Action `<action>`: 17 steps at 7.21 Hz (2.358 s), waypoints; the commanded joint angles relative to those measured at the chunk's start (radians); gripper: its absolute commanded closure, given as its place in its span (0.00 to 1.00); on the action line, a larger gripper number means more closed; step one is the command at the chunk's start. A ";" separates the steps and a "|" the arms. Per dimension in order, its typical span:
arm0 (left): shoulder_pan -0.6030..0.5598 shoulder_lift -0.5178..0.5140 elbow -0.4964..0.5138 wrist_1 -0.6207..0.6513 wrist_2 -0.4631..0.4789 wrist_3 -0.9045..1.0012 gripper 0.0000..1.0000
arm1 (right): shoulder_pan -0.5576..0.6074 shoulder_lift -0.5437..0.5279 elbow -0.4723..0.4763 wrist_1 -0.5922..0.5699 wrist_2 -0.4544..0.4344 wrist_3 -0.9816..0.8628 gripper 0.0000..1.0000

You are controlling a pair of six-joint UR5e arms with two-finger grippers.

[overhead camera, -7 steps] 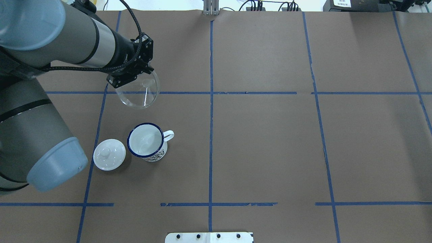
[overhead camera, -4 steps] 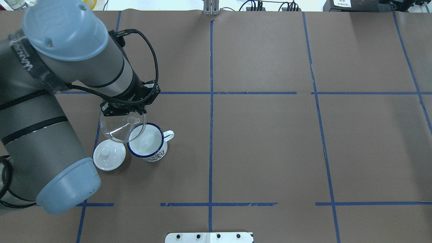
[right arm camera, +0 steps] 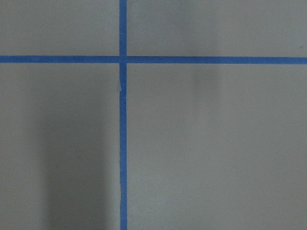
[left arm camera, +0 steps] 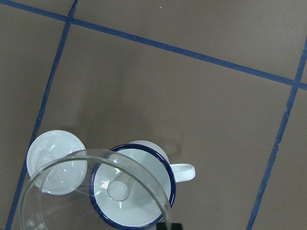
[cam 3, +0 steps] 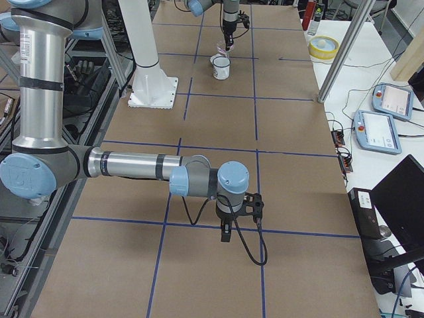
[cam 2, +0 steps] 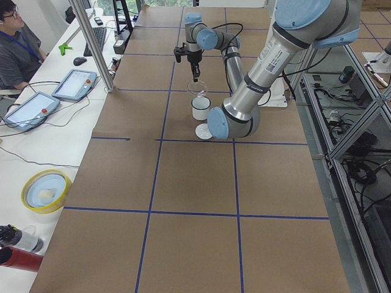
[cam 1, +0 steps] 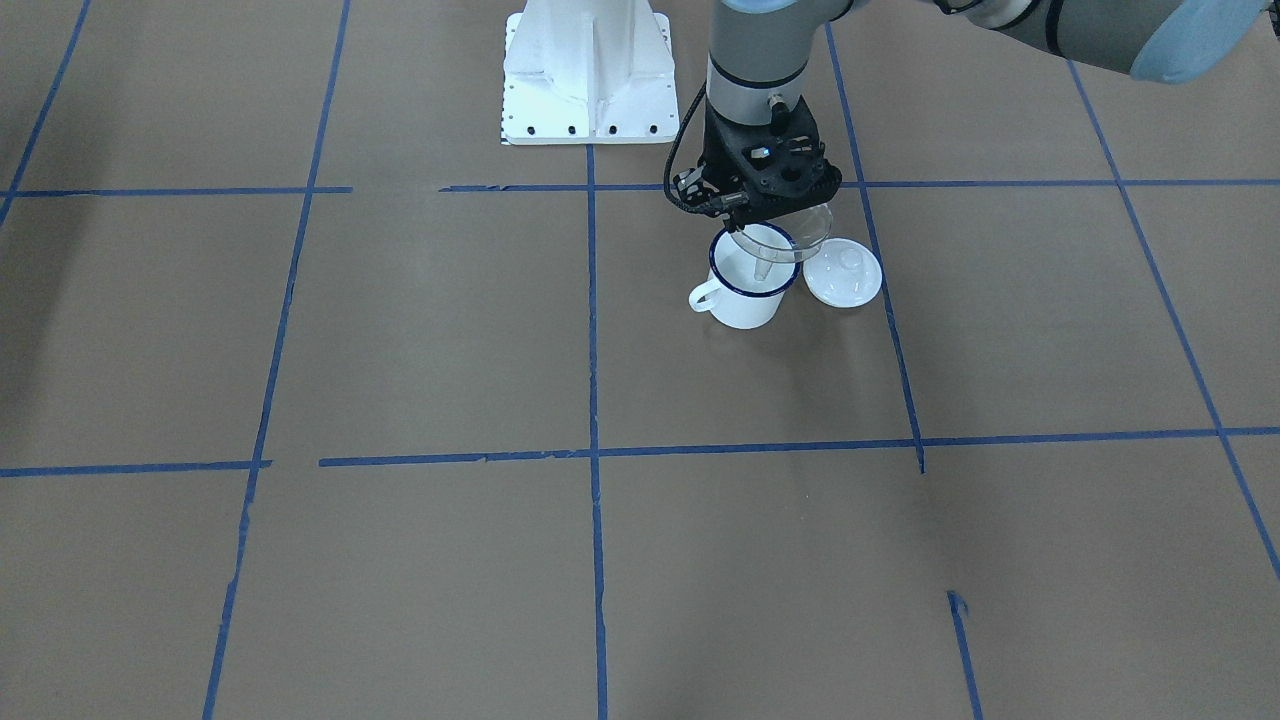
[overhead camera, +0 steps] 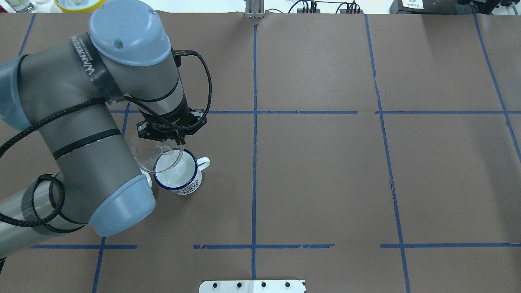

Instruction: Place funnel on cup

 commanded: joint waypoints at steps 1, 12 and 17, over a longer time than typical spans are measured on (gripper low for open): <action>0.024 0.036 0.070 -0.109 0.002 0.010 1.00 | 0.000 0.000 0.000 0.000 0.000 0.000 0.00; 0.081 0.067 0.064 -0.135 0.002 0.007 0.00 | 0.000 0.000 0.000 0.000 0.000 0.000 0.00; -0.210 0.417 -0.163 -0.432 -0.125 0.496 0.00 | 0.000 0.000 -0.002 0.000 0.000 0.000 0.00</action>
